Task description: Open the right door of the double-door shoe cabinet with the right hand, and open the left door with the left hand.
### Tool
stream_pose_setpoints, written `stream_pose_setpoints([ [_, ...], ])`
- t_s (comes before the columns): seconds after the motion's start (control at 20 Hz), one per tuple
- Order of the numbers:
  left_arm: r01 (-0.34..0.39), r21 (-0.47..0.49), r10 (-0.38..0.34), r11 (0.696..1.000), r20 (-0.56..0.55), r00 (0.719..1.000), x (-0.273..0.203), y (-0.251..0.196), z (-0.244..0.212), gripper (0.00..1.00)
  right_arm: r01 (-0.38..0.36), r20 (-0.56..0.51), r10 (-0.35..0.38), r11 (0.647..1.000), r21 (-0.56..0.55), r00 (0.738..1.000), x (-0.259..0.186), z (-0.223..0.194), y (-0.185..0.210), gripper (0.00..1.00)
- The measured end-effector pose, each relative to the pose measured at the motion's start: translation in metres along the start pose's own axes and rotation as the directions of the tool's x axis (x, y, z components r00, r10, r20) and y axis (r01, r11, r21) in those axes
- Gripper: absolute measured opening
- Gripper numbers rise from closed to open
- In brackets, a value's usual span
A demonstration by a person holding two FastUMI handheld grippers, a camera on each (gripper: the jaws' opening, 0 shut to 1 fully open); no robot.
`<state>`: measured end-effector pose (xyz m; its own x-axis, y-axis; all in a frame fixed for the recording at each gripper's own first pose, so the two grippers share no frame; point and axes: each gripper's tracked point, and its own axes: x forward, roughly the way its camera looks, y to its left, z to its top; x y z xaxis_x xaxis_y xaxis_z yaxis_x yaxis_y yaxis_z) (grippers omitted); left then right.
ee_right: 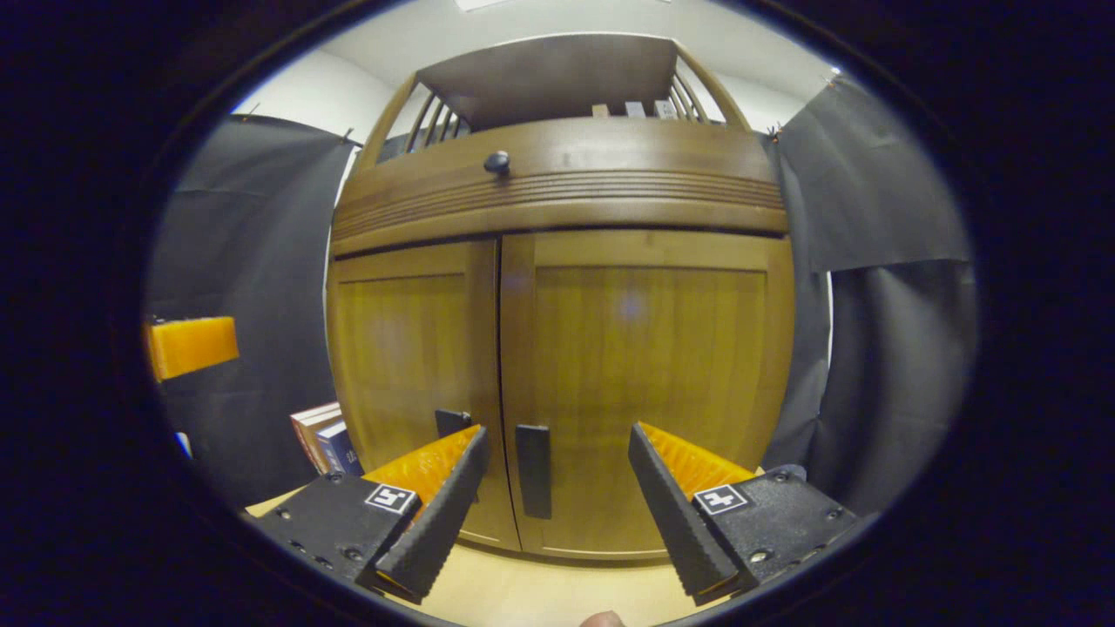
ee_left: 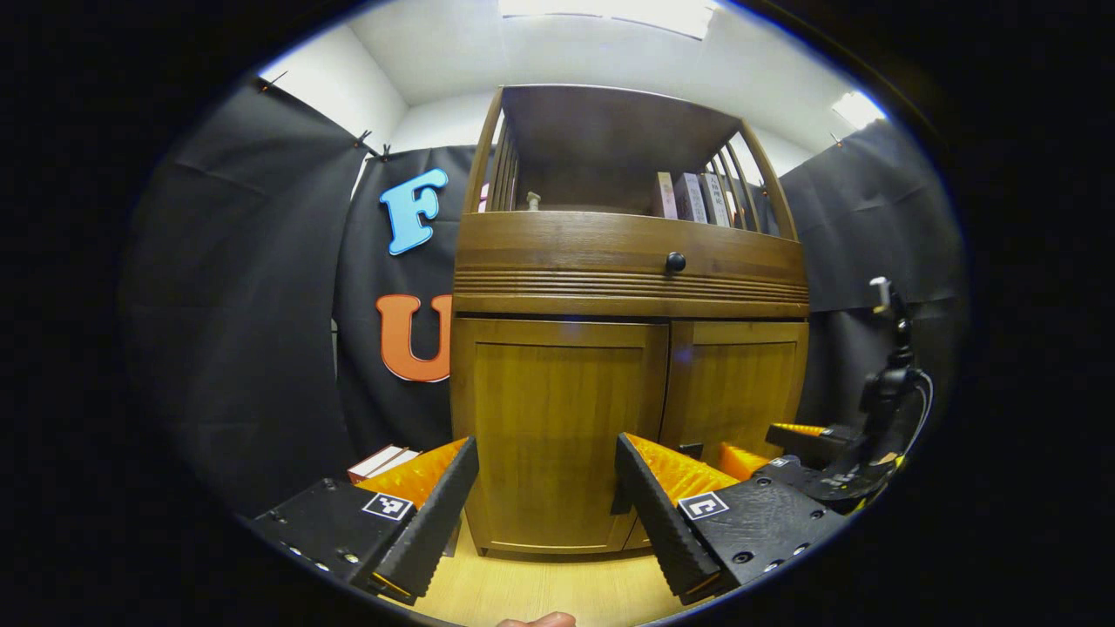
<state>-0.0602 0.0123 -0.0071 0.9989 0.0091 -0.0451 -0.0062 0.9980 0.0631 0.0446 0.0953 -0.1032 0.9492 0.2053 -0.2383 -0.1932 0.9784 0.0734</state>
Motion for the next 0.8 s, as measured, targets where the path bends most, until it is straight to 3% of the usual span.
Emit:
stream_pose_setpoints([
  [0.1, -0.019, 0.000, 0.019, 1.000, -0.001, 1.000, -0.003, 0.008, 0.001, 0.95, -0.007, -0.013, 0.007, 1.000, 0.003, 1.000, 0.017, -0.016, 0.003, 1.00],
  [0.15, -0.028, -0.001, 0.028, 1.000, 0.001, 1.000, -0.004, 0.010, 0.001, 1.00, -0.007, -0.026, 0.007, 1.000, 0.005, 1.000, 0.025, -0.025, 0.004, 1.00],
  [0.2, -0.034, -0.002, 0.034, 0.999, 0.002, 0.999, -0.006, 0.013, 0.001, 0.95, 0.000, -0.044, 0.001, 1.000, 0.004, 0.999, 0.032, -0.034, 0.003, 0.99],
  [0.35, -0.045, 0.013, 0.045, 0.999, 0.010, 0.999, -0.011, 0.019, 0.001, 0.95, 0.012, -0.095, -0.011, 1.000, 0.008, 0.995, 0.050, -0.049, -0.003, 0.96],
  [0.45, -0.062, 0.025, 0.062, 0.998, 0.013, 0.998, -0.016, 0.023, 0.000, 1.00, 0.006, -0.118, -0.004, 1.000, 0.016, 0.993, 0.059, -0.055, -0.001, 0.92],
  [0.5, -0.068, 0.025, 0.068, 0.997, 0.012, 0.998, -0.018, 0.024, 0.000, 0.95, -0.017, -0.108, 0.020, 0.999, 0.029, 0.994, 0.063, -0.056, 0.005, 0.89],
  [0.55, -0.073, 0.023, 0.073, 0.997, 0.009, 0.997, -0.019, 0.026, -0.001, 1.00, -0.026, -0.104, 0.029, 0.999, 0.031, 0.994, 0.065, -0.057, 0.008, 0.83],
  [0.6, -0.078, 0.021, 0.078, 0.997, 0.006, 0.997, -0.021, 0.027, -0.002, 0.95, -0.026, -0.096, 0.029, 0.999, 0.029, 0.995, 0.063, -0.056, 0.009, 0.76],
  [0.8, -0.089, 0.011, 0.089, 0.996, -0.010, 0.996, -0.023, 0.029, -0.005, 0.95, -0.011, -0.117, 0.013, 1.000, 0.016, 0.993, 0.068, -0.062, 0.013, 0.71],
])
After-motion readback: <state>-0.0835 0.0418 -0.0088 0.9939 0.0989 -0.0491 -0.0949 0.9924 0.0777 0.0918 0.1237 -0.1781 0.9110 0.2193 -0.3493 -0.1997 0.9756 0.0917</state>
